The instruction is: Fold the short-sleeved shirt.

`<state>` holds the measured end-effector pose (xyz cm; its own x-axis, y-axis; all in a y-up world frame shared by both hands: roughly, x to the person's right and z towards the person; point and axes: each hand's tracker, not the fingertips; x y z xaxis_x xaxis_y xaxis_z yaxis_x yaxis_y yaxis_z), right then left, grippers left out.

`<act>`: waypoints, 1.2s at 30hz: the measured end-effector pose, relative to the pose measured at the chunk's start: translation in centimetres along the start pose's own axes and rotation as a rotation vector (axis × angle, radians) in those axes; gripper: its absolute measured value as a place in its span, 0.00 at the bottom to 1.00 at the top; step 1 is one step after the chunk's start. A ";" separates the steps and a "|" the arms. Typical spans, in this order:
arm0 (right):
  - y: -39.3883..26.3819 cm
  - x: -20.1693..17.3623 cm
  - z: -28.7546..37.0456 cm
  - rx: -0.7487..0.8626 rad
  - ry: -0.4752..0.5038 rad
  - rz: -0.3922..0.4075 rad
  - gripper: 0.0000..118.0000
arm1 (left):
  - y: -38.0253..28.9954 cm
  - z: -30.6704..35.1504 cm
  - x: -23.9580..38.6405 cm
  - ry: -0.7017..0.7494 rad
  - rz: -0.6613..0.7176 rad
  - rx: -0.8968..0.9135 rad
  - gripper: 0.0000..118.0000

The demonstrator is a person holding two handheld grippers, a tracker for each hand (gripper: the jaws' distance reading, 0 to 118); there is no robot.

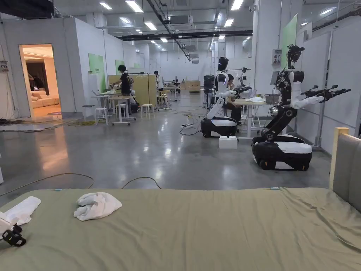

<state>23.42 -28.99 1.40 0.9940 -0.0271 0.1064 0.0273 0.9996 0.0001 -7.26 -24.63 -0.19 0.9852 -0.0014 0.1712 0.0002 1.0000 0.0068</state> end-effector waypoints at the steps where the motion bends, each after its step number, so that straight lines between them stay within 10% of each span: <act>1: 0.0 0.0 0.0 0.001 -0.001 0.004 0.01 | 0.0 0.0 0.0 0.001 0.002 0.002 0.00; 21: 0.2 0.0 -1.0 -0.012 -0.004 0.070 0.01 | 0.7 -1.4 0.4 0.036 -0.043 0.005 0.00; 25: 0.8 0.1 -1.5 0.004 -0.013 0.189 0.01 | 0.5 -1.9 0.8 0.029 -0.189 0.008 0.00; 28: 1.4 0.1 -2.0 0.005 0.022 0.474 0.01 | -1.2 -2.5 2.2 0.011 -0.496 -0.007 0.00; 36: -8.5 -1.6 -0.8 -0.004 0.128 1.750 0.01 | -18.4 -2.8 1.6 -0.122 -1.611 -0.242 0.00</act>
<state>21.68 -37.46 0.43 -0.1471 0.9847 -0.0934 -0.9885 -0.1496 -0.0206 -5.26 -43.02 -2.77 -0.0785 -0.9739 0.2130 0.9931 -0.0577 0.1022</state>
